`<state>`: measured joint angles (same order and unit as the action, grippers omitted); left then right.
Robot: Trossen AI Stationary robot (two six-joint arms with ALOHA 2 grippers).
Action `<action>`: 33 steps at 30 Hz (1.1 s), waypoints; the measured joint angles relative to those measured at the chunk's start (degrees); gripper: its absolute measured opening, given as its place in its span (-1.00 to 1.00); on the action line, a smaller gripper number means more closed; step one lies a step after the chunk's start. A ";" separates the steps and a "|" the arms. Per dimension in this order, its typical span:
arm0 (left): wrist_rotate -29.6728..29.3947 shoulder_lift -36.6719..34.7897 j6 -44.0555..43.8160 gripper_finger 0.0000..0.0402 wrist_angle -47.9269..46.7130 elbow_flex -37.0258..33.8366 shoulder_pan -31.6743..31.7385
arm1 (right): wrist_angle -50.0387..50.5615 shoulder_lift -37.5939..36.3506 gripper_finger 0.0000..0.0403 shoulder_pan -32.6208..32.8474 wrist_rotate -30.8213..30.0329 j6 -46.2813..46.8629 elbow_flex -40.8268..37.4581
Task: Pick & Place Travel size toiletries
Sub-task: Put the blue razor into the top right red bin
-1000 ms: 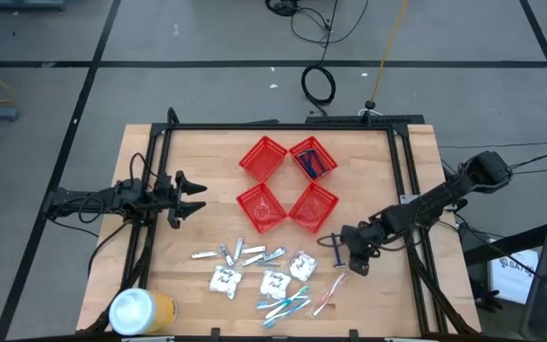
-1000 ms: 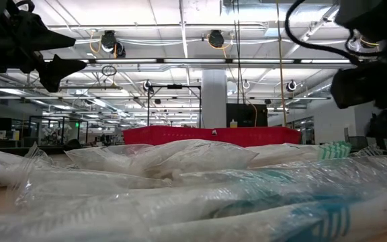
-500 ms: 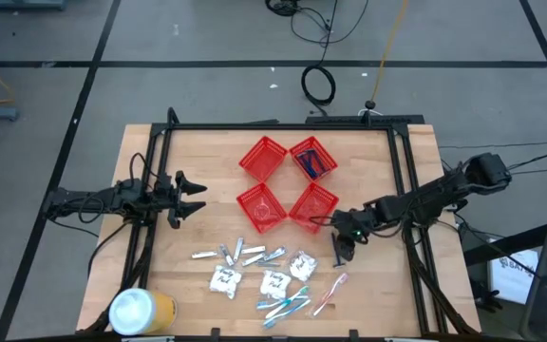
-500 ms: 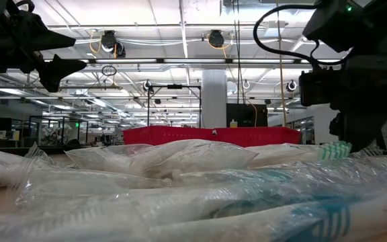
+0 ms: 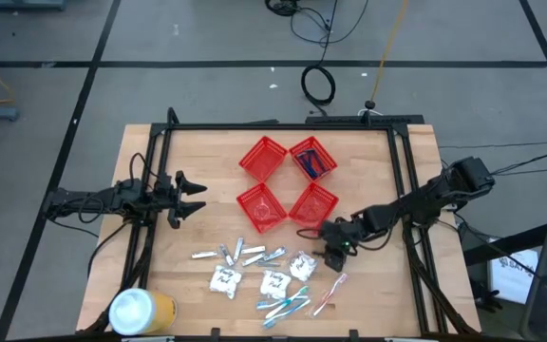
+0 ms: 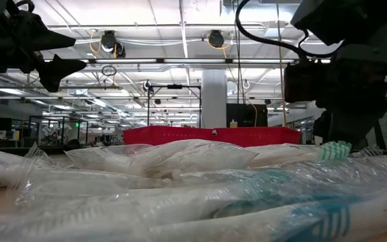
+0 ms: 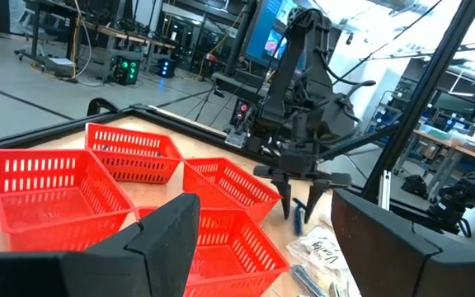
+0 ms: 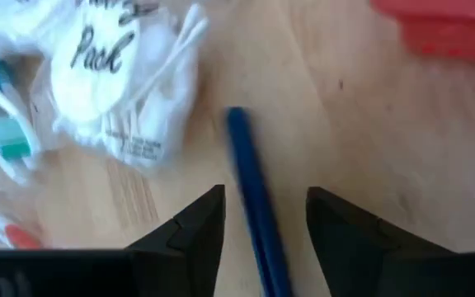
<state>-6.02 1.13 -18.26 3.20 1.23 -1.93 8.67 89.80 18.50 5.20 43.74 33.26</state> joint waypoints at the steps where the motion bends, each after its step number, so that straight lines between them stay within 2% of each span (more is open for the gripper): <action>1: 0.00 0.00 0.00 0.35 0.00 0.00 0.00 | 0.75 -0.01 -0.24 0.33 -0.05 -0.64 0.00; 8: 0.00 0.00 0.00 0.35 0.00 0.00 -0.02 | 3.32 -0.39 -0.37 3.50 -0.55 -10.13 -0.04; 16: 0.00 -0.01 0.00 0.35 0.00 0.00 -0.01 | 3.49 -0.28 -0.45 7.40 -8.71 -24.71 -0.23; 22: 0.00 0.00 0.01 0.35 0.00 0.00 0.00 | 3.45 -0.22 -0.53 7.46 -9.52 -26.27 -0.24; 31: 0.00 -0.01 0.00 0.35 0.00 0.00 0.00 | 2.91 -0.22 -0.90 7.39 -9.65 -28.56 -0.26; 33: 0.00 0.00 0.01 0.35 0.00 0.00 -0.01 | 2.60 -0.20 -0.91 7.39 -9.64 -28.60 -0.26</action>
<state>-6.03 1.12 -18.25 3.20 1.23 -1.95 11.27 89.60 25.89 -4.44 15.14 32.99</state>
